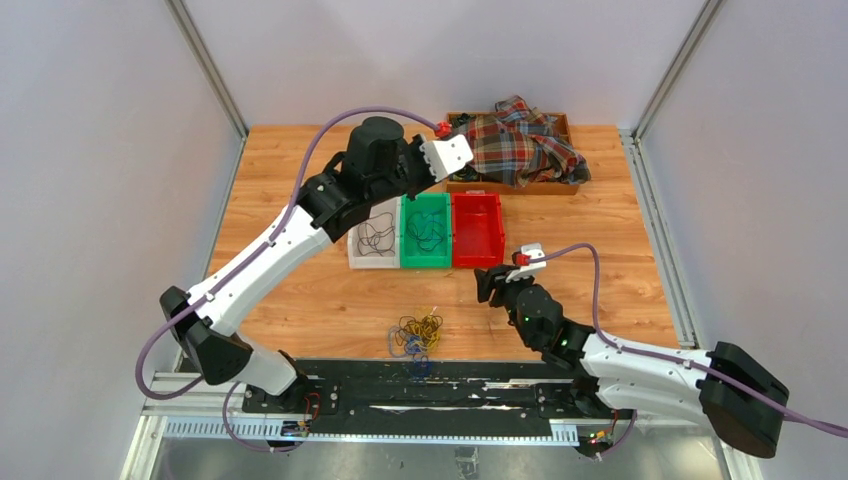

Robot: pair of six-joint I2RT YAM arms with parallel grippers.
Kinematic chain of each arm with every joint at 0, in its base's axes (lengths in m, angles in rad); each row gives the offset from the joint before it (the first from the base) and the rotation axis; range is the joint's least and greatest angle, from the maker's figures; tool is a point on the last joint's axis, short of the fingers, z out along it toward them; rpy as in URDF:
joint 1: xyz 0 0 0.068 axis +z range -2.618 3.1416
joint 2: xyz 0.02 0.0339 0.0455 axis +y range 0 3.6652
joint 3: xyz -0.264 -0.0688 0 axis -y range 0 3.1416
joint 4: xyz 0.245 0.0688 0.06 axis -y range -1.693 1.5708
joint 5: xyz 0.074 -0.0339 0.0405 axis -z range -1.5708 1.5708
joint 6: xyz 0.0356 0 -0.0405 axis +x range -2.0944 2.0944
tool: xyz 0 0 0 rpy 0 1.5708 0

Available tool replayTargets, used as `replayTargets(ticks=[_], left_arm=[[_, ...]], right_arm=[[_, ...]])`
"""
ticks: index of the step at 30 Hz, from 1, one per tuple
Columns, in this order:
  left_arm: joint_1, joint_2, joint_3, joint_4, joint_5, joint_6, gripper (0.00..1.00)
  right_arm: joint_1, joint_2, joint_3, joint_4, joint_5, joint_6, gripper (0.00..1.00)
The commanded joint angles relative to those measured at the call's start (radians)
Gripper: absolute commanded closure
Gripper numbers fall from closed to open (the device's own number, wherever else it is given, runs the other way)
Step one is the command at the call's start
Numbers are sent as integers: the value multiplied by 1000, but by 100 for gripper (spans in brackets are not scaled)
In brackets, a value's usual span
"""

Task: Untangle the cables

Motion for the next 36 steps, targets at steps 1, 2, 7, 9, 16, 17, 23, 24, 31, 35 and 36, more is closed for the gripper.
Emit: replayTargets(ticks=[1,2,7,9,16,17,23,24,31,35,36], left_arm=[[14,15,0,65,-19,17,99],[16,21,-3,67,-21,18,100],[39,48,-35,98,-47,33,99],[48,65,-37,93,-50,32,99],[69,124,-69,103,-59,42,100],[72,134,-73,107,-60,43,100],[98,180,-78,143,-81,53,100],[99,184,-81,151,-93,62,100],[105,251,-76,237,-285,146,100],[130,260,-67,244,-306,173,100],[131,257,-74,240,-303,192,100]], right_arm=[[-22,-26,-22,-30,35,13,44],[-24,-27,-23,-32,34,15,44],[-32,-39,-21,-46,31,14,45],[-36,-47,-18,-51,27,14,45],[-49,-89,-23,-77,28,13,45],[-50,-100,-23,-81,31,12,46],[-62,-129,-31,-104,32,18,46],[-64,-128,-30,-104,32,22,46],[-72,-102,-15,-96,21,21,46],[-76,-94,-9,-95,16,18,46],[-80,-92,-9,-94,14,19,46]])
